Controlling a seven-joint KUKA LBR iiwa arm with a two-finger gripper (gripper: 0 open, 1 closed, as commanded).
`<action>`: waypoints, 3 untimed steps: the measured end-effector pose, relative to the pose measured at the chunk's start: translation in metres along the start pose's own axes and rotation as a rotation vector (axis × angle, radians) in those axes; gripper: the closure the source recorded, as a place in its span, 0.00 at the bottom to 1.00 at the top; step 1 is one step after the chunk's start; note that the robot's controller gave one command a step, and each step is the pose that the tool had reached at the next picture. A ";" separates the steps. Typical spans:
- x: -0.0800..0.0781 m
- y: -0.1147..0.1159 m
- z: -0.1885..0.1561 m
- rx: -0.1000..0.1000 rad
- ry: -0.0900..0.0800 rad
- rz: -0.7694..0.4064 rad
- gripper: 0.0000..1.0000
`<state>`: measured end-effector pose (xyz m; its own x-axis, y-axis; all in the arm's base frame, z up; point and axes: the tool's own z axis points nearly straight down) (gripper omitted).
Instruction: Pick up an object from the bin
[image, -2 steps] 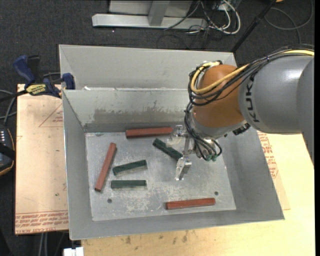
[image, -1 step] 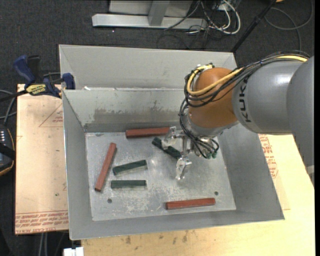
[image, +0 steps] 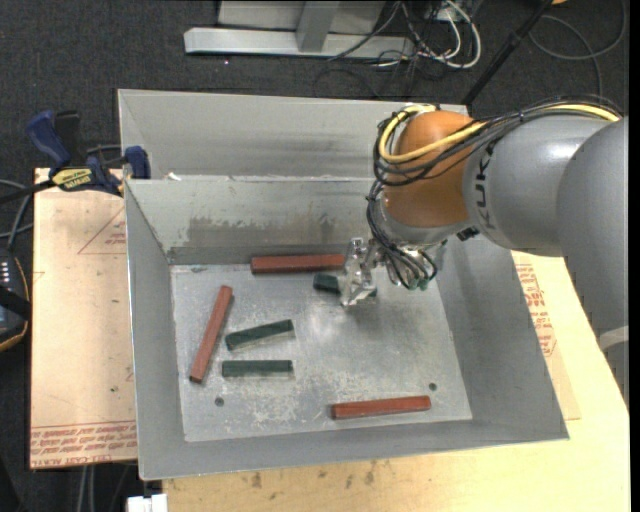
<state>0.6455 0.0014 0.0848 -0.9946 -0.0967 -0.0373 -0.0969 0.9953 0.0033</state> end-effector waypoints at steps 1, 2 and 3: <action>0.007 -0.002 0.002 0.003 0.033 -0.002 0.00; 0.007 -0.002 0.002 0.002 0.033 -0.002 0.00; 0.003 0.045 -0.007 0.009 0.026 0.009 0.00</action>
Offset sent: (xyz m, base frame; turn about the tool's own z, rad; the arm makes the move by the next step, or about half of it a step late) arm 0.0000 0.0000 0.0000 0.0000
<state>0.6374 0.0458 0.0920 -0.9961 -0.0875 -0.0108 -0.0874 0.9962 -0.0053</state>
